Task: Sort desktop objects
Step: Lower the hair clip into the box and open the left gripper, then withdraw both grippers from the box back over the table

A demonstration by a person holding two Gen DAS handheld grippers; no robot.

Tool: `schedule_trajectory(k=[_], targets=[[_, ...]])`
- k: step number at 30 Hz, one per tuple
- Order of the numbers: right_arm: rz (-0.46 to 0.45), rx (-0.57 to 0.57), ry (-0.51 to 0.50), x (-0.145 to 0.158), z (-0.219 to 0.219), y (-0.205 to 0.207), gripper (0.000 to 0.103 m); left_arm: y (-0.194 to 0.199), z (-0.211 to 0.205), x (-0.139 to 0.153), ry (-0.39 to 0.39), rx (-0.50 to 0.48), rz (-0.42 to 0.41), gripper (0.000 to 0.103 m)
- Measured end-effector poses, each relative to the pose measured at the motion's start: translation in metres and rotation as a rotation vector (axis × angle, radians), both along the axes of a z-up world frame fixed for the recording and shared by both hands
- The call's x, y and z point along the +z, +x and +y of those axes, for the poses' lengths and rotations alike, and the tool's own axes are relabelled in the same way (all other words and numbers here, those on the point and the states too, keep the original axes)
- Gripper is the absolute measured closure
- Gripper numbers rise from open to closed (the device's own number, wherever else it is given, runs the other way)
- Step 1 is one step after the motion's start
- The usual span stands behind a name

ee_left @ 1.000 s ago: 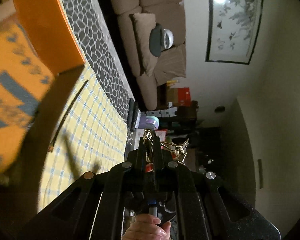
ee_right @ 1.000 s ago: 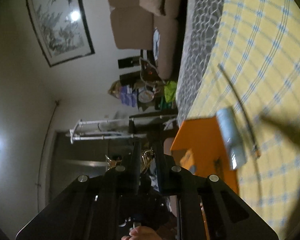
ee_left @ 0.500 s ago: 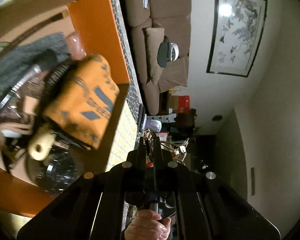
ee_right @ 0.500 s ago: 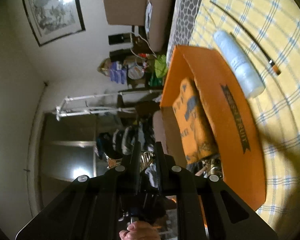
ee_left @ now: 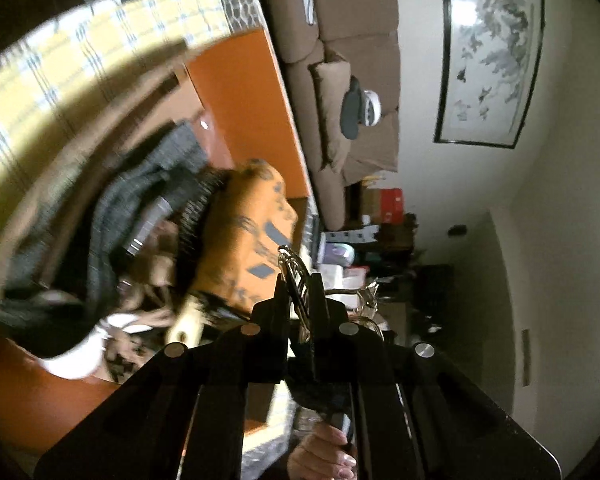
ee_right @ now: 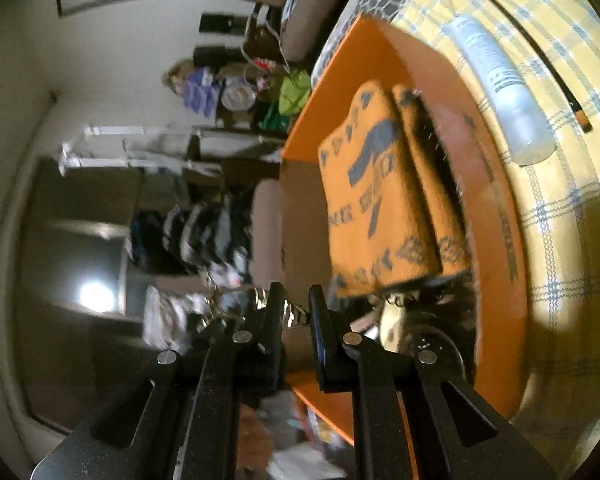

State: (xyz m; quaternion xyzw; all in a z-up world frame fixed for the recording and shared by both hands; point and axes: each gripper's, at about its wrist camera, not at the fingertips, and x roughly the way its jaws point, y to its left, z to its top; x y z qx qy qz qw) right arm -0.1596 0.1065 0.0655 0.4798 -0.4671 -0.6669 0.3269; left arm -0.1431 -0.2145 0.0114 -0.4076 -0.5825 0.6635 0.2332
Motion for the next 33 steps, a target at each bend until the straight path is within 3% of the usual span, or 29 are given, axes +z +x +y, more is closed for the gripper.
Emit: schedule_trajectory(k=[6, 15, 19, 30, 33], targets=[[0.096, 0.149, 0.226, 0.006, -0.045, 0.014, 0.091, 0.002, -0.012, 0.011, -0.113, -0.002, 0.014, 0.095], [0.138, 0.242, 0.372, -0.006, -0.081, 0.021, 0.092, 0.000, 0.000, 0.015, -0.285, -0.031, -0.022, 0.096], [0.149, 0.262, 0.413, -0.007, -0.088, 0.022, 0.092, -0.001, 0.010, 0.023, -0.467, -0.040, -0.032, 0.096], [0.203, 0.286, 0.533, 0.002, -0.100, 0.025, 0.092, 0.006, 0.037, 0.036, -0.739, -0.078, -0.038, 0.096], [0.210, 0.280, 0.554, 0.004, -0.098, 0.025, 0.092, 0.004, 0.049, 0.041, -0.852, -0.098, -0.033, 0.095]])
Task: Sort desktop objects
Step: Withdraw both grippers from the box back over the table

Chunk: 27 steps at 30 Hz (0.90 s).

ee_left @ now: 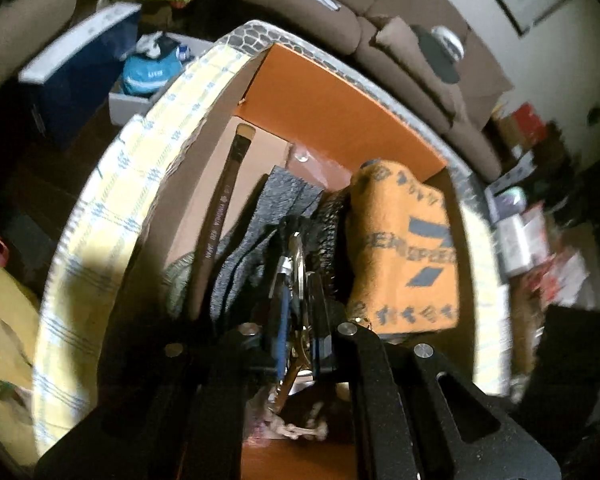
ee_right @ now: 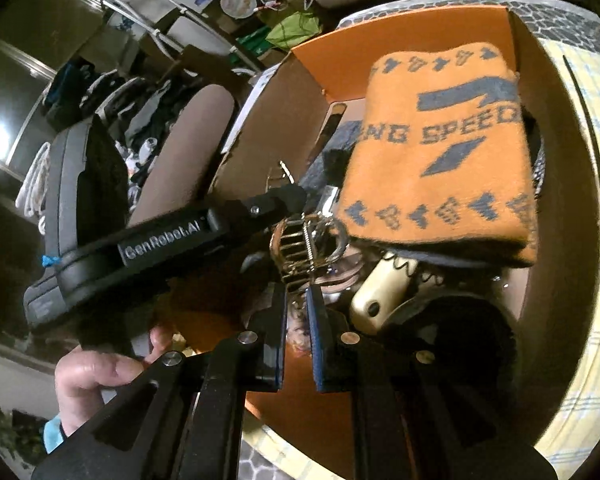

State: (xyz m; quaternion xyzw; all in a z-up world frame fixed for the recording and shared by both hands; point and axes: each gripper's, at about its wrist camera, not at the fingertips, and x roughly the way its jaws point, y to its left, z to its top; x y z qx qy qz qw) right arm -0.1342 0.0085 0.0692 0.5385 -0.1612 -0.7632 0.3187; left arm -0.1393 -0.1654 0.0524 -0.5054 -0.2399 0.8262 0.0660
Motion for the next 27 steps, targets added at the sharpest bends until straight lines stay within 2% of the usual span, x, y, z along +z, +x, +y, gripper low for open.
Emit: schedule_trajectory(k=[1, 3, 4, 5, 10, 12, 16, 18, 20, 21, 22, 23, 25, 27], targets=[[0.004, -0.002, 0.006, 0.000, 0.001, 0.000, 0.092, 0.002, 0.005, 0.004, -0.046, -0.008, 0.010, 0.095], [0.006, -0.002, 0.011, 0.002, 0.000, -0.001, 0.092, 0.005, 0.012, 0.010, -0.091, -0.020, 0.022, 0.082], [0.007, -0.002, 0.013, 0.003, 0.000, -0.001, 0.092, 0.008, 0.015, 0.015, -0.108, -0.021, 0.037, 0.068], [0.009, 0.000, 0.017, 0.003, 0.000, -0.001, 0.092, 0.010, 0.016, 0.019, -0.116, -0.020, 0.051, 0.063], [0.029, -0.001, 0.039, 0.009, -0.003, -0.002, 0.088, 0.019, 0.019, 0.039, -0.143, -0.019, 0.104, 0.060], [0.039, -0.002, 0.048, 0.011, -0.003, -0.002, 0.078, 0.021, 0.019, 0.043, -0.153, -0.015, 0.115, 0.058], [0.080, -0.010, 0.074, 0.020, 0.000, -0.002, 0.065, 0.022, 0.016, 0.048, -0.155, -0.004, 0.136, 0.045], [0.106, -0.023, 0.078, 0.026, 0.004, -0.002, 0.049, 0.024, 0.013, 0.051, -0.145, 0.004, 0.149, 0.038], [0.131, -0.036, 0.082, 0.031, 0.009, -0.002, 0.040, 0.025, 0.011, 0.054, -0.131, 0.013, 0.161, 0.028], [0.152, -0.044, 0.089, 0.036, 0.012, -0.001, 0.031, 0.025, 0.010, 0.054, -0.125, 0.014, 0.166, 0.025], [0.162, -0.047, 0.094, 0.038, 0.014, -0.001, 0.027, 0.026, 0.009, 0.055, -0.117, 0.019, 0.171, 0.016], [0.181, -0.055, 0.106, 0.043, 0.017, 0.000, 0.018, 0.026, 0.009, 0.057, -0.114, 0.022, 0.176, 0.008], [0.205, -0.064, 0.121, 0.048, 0.022, 0.000, 0.013, 0.028, 0.011, 0.059, -0.120, 0.024, 0.185, 0.002], [0.221, -0.074, 0.142, 0.052, 0.029, 0.000, 0.008, 0.028, 0.018, 0.060, -0.147, 0.014, 0.190, 0.002]])
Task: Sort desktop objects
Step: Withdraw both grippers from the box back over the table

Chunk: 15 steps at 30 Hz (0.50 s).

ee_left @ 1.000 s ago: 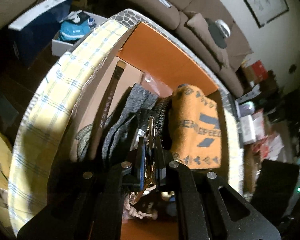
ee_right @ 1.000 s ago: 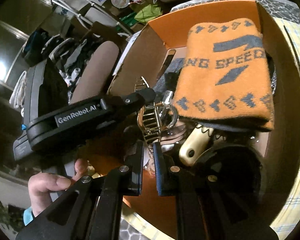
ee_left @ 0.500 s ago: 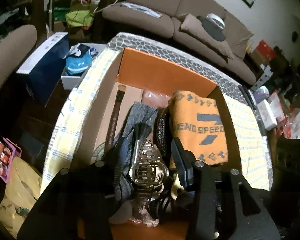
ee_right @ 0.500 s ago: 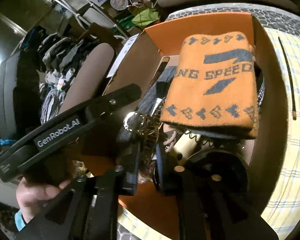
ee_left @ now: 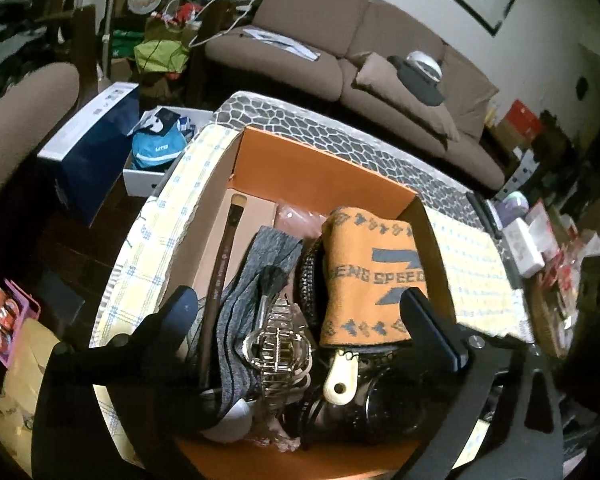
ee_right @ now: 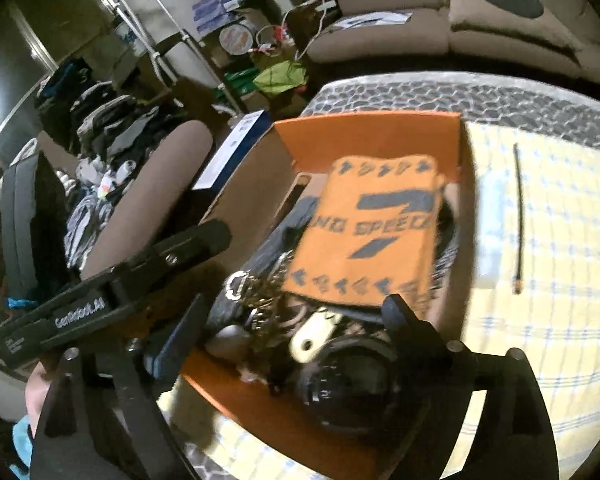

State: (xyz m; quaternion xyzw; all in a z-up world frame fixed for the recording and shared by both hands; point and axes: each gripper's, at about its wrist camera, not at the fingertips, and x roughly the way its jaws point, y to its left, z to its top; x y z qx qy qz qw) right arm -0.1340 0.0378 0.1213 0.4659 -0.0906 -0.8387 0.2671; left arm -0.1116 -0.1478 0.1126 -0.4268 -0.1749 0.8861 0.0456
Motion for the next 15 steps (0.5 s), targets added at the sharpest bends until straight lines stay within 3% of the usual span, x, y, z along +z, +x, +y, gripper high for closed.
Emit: schedule_trajectory(k=[3, 15], targets=[[0.012, -0.019, 0.016, 0.001, 0.011, 0.000, 0.002, 0.000, 0.008, -0.002, -0.005, 0.000, -0.007, 0.002], [0.117, -0.110, 0.099, 0.019, 0.047, 0.003, 0.001, 0.004, 0.046, 0.008, -0.043, -0.015, 0.038, 0.000]])
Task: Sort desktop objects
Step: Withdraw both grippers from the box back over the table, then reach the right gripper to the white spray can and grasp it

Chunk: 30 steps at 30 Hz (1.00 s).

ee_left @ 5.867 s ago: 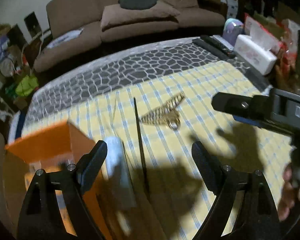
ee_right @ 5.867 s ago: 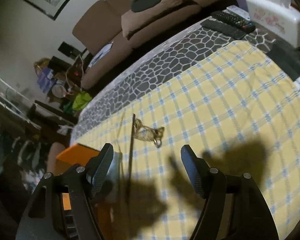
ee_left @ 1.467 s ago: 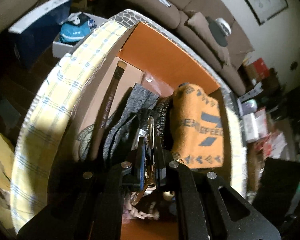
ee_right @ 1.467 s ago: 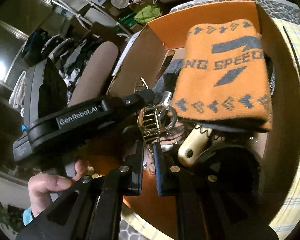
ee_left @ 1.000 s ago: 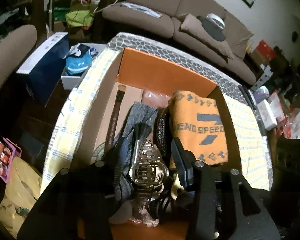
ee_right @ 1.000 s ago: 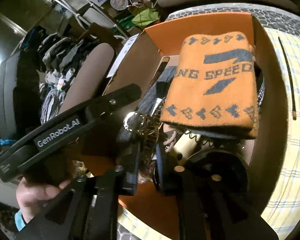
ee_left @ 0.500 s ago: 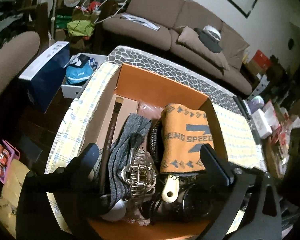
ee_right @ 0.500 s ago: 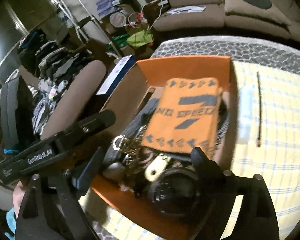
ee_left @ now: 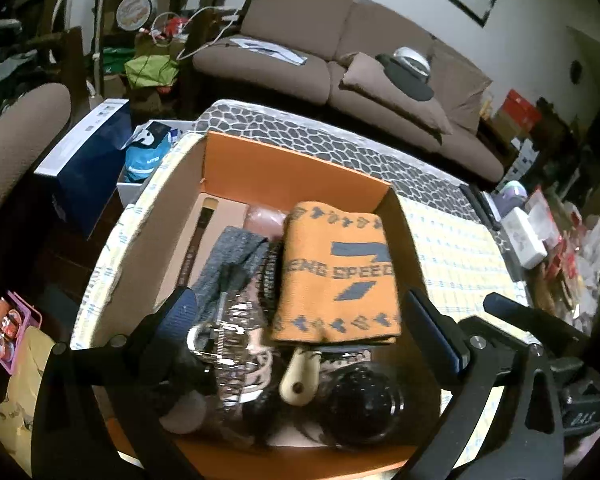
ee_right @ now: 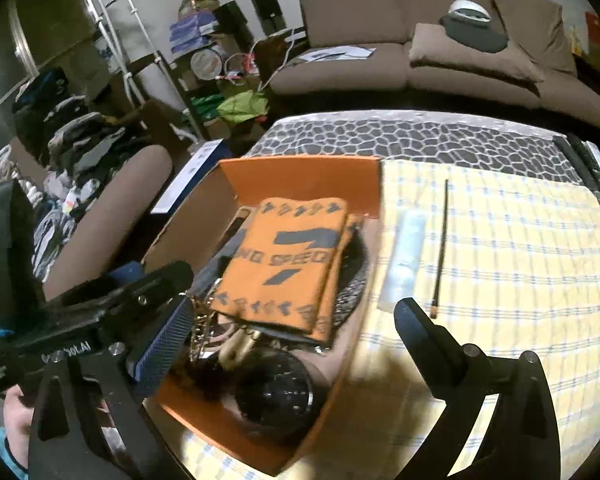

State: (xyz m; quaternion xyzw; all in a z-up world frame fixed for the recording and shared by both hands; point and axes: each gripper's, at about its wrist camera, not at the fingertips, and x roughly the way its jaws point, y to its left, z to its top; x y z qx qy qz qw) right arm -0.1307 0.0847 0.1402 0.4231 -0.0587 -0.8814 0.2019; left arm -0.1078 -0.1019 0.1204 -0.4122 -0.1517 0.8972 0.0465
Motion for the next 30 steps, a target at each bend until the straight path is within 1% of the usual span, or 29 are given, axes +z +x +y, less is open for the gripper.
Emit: schedule_trajectory(k=[6, 9, 13, 16, 18, 19, 21, 22, 23, 26, 29, 30], targets=[[0.005, -0.044, -0.010, 0.005, 0.032, -0.002, 0.001, 0.002, 0.021, 0.006, 0.006, -0.029, 0.029, 0.000], [0.010, -0.093, -0.020, 0.010, 0.058, -0.006, 0.001, 0.002, 0.034, 0.008, 0.001, -0.049, 0.040, 0.000], [0.006, -0.163, -0.026, 0.012, 0.092, -0.016, 0.001, -0.002, 0.048, 0.012, 0.027, -0.070, 0.055, 0.000], [-0.009, -0.207, -0.033, 0.003, 0.113, -0.026, 0.001, -0.007, 0.056, 0.012, 0.038, -0.082, 0.055, 0.000], [-0.031, -0.215, -0.059, -0.006, 0.118, -0.033, 0.002, -0.008, 0.060, 0.012, 0.049, -0.086, 0.053, 0.000], [-0.042, -0.214, -0.072, -0.010, 0.119, -0.036, 0.004, -0.009, 0.062, 0.012, 0.053, -0.090, 0.051, 0.000], [-0.095, -0.205, -0.135, -0.025, 0.121, -0.046, 0.022, -0.008, 0.067, 0.011, 0.058, -0.099, 0.051, 0.000], [-0.121, -0.204, -0.158, -0.032, 0.121, -0.050, 0.027, -0.008, 0.069, 0.011, 0.055, -0.102, 0.052, 0.000], [-0.161, -0.203, -0.192, -0.043, 0.119, -0.057, 0.034, -0.008, 0.071, 0.011, 0.052, -0.104, 0.052, 0.000], [-0.226, -0.209, -0.246, -0.064, 0.114, -0.067, 0.037, -0.007, 0.070, 0.009, 0.049, -0.110, 0.046, 0.000], [-0.267, -0.208, -0.258, -0.079, 0.106, -0.078, 0.047, -0.007, 0.066, 0.009, 0.061, -0.105, 0.042, 0.000], [-0.273, -0.209, -0.258, -0.082, 0.105, -0.080, 0.047, -0.007, 0.065, 0.009, 0.064, -0.104, 0.042, 0.000]])
